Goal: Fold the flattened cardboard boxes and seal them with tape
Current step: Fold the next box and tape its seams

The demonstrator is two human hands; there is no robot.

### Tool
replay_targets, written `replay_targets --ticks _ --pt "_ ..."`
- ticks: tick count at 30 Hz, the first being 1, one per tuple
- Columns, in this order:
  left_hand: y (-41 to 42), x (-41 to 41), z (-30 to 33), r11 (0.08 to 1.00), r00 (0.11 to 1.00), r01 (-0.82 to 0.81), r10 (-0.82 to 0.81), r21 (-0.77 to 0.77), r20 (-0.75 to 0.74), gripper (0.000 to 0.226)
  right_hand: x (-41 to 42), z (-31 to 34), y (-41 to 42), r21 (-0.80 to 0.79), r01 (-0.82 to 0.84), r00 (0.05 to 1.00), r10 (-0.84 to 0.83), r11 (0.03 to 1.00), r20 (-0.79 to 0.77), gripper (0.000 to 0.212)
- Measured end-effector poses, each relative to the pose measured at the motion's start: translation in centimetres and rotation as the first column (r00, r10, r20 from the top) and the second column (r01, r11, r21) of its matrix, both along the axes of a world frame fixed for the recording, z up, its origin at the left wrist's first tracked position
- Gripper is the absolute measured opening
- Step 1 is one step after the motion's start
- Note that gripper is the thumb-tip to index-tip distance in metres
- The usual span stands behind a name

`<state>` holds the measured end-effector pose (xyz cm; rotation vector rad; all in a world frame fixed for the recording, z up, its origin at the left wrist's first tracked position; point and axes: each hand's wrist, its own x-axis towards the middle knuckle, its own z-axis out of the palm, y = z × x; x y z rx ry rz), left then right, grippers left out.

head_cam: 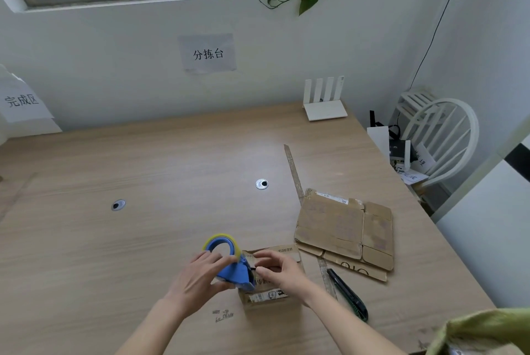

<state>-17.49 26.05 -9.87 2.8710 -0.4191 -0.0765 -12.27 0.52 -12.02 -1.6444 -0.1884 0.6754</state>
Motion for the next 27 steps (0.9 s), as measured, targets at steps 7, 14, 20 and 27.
replay_targets --ticks 7,14,20,27 --pt "-0.5 0.6 0.1 1.000 1.000 0.018 -0.018 -0.015 0.004 0.051 0.0 0.0 0.3 -0.029 -0.030 0.998 0.031 0.999 0.050 0.029" --pt "-0.5 0.8 0.1 0.999 0.999 0.041 -0.041 -0.028 -0.006 0.052 0.1 -0.1 0.5 -0.051 -0.052 0.996 0.056 0.997 0.067 0.030" --pt "-0.8 0.9 0.5 0.996 0.997 0.073 -0.075 -0.043 -0.027 0.047 0.5 -0.5 0.7 -0.071 -0.047 0.996 0.052 0.996 0.079 0.024" --pt "-0.7 1.0 0.3 0.990 0.990 0.139 -0.139 -0.015 -0.031 0.047 0.4 -0.6 0.5 -0.060 -0.014 0.998 0.017 0.998 0.059 0.028"
